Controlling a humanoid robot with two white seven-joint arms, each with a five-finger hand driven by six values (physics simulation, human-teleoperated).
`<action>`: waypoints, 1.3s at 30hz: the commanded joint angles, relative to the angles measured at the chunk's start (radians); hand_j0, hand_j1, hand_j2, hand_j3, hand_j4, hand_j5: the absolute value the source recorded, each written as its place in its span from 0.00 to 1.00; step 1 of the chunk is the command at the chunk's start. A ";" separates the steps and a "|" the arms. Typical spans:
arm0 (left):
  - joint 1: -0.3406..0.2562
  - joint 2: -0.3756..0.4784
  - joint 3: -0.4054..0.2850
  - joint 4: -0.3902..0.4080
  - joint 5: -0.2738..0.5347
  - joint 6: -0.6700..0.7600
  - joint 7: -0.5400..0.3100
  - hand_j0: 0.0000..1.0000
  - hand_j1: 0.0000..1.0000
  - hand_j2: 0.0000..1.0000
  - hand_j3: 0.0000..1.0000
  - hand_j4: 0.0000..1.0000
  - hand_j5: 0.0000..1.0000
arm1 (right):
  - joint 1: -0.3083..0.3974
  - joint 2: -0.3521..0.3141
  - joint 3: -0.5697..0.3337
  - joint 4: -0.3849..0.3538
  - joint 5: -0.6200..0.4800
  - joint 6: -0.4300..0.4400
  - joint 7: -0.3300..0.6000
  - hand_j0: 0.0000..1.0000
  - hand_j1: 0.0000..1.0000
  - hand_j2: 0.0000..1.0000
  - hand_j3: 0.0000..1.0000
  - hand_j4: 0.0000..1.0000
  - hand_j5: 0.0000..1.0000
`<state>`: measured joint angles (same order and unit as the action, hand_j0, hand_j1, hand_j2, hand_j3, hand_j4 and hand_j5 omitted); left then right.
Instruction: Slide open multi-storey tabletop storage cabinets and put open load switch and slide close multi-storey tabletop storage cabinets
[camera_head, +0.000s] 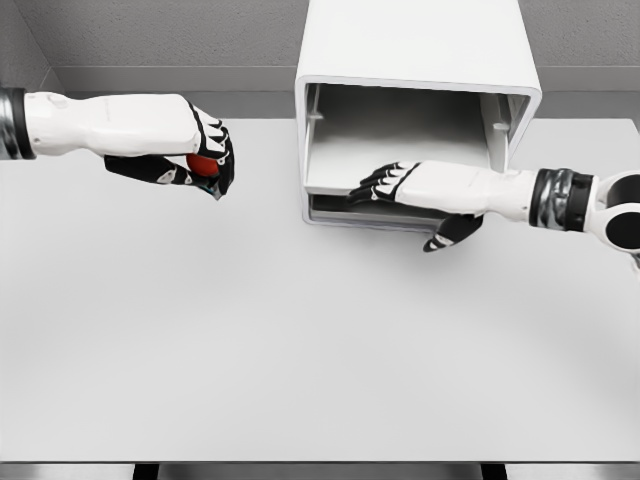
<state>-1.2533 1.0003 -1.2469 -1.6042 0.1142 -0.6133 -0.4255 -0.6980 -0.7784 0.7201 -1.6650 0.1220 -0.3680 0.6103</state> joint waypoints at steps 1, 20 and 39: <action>0.000 0.000 0.001 -0.002 0.007 0.002 0.001 0.43 0.43 0.43 0.43 0.43 0.43 | 0.000 -0.018 0.004 -0.009 -0.030 -0.014 0.001 1.00 1.00 1.00 1.00 1.00 1.00; -0.009 -0.025 0.003 -0.003 0.013 0.002 0.001 0.43 0.43 0.43 0.43 0.43 0.43 | 0.000 -0.090 0.029 -0.012 -0.093 -0.243 0.001 1.00 1.00 1.00 1.00 1.00 1.00; -0.066 -0.052 0.026 -0.013 0.058 0.002 0.002 0.43 0.43 0.43 0.43 0.43 0.43 | 0.014 -0.130 0.050 -0.016 -0.139 -0.243 0.001 1.00 1.00 1.00 1.00 1.00 1.00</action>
<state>-1.3269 0.9483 -1.2231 -1.6142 0.1534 -0.6133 -0.4246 -0.6841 -0.9049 0.7699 -1.6797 -0.0081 -0.6137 0.6113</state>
